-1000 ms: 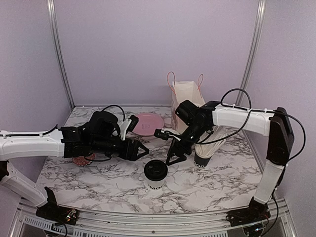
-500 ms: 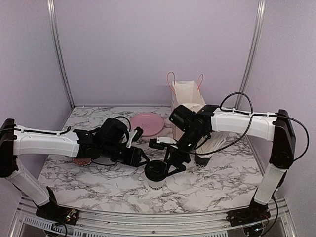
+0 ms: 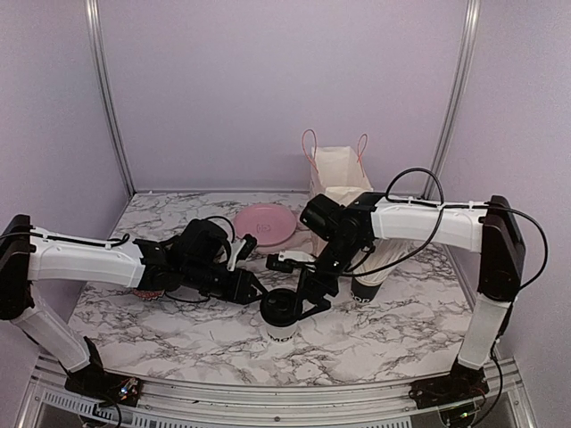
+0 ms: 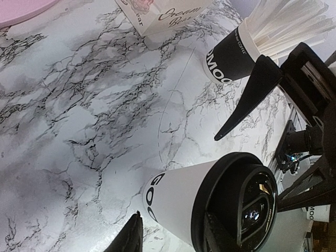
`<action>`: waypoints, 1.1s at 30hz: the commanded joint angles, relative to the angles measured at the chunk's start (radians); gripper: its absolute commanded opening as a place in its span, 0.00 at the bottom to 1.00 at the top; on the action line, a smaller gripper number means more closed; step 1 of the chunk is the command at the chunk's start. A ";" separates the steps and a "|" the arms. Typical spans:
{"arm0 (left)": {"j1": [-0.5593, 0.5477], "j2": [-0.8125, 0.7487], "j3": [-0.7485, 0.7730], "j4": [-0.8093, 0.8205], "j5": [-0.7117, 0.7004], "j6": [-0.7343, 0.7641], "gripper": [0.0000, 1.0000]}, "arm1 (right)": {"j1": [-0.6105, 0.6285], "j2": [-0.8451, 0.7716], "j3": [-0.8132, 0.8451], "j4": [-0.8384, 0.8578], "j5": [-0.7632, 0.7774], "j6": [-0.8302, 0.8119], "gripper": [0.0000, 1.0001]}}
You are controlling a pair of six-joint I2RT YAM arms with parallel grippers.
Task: Pack the takeout coffee
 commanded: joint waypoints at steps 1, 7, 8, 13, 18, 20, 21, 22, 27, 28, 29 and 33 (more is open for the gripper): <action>-0.002 0.000 -0.044 -0.002 0.034 -0.014 0.38 | 0.002 0.056 0.013 0.056 0.183 0.040 0.85; -0.001 0.016 -0.077 -0.003 0.039 -0.033 0.35 | 0.001 0.113 0.017 0.074 0.303 0.055 0.83; -0.001 0.022 -0.081 -0.002 0.040 -0.034 0.34 | 0.002 0.122 0.019 0.076 0.313 0.055 0.83; -0.001 0.062 -0.095 -0.007 0.027 -0.052 0.32 | 0.002 0.136 0.017 0.077 0.331 0.054 0.83; -0.001 0.108 -0.102 -0.024 0.039 -0.090 0.28 | -0.003 0.132 0.013 0.076 0.303 0.039 0.82; -0.001 0.121 -0.104 -0.037 0.044 -0.099 0.28 | -0.003 0.130 0.010 0.076 0.289 0.034 0.81; -0.001 0.125 -0.104 -0.046 0.044 -0.099 0.28 | -0.003 0.129 0.010 0.075 0.289 0.032 0.82; -0.001 0.129 -0.104 -0.057 0.041 -0.102 0.28 | -0.003 0.129 0.010 0.076 0.291 0.030 0.81; -0.002 0.144 -0.102 -0.083 0.084 -0.102 0.27 | -0.007 0.128 0.018 0.070 0.286 0.026 0.81; -0.002 0.132 -0.098 -0.084 0.093 -0.100 0.26 | -0.007 0.124 0.023 0.063 0.282 0.022 0.81; -0.003 0.113 -0.092 -0.086 0.093 -0.095 0.26 | -0.006 0.118 0.030 0.058 0.273 0.015 0.81; -0.011 0.004 -0.033 -0.088 0.041 -0.056 0.27 | -0.006 0.067 0.064 0.029 0.180 -0.027 0.82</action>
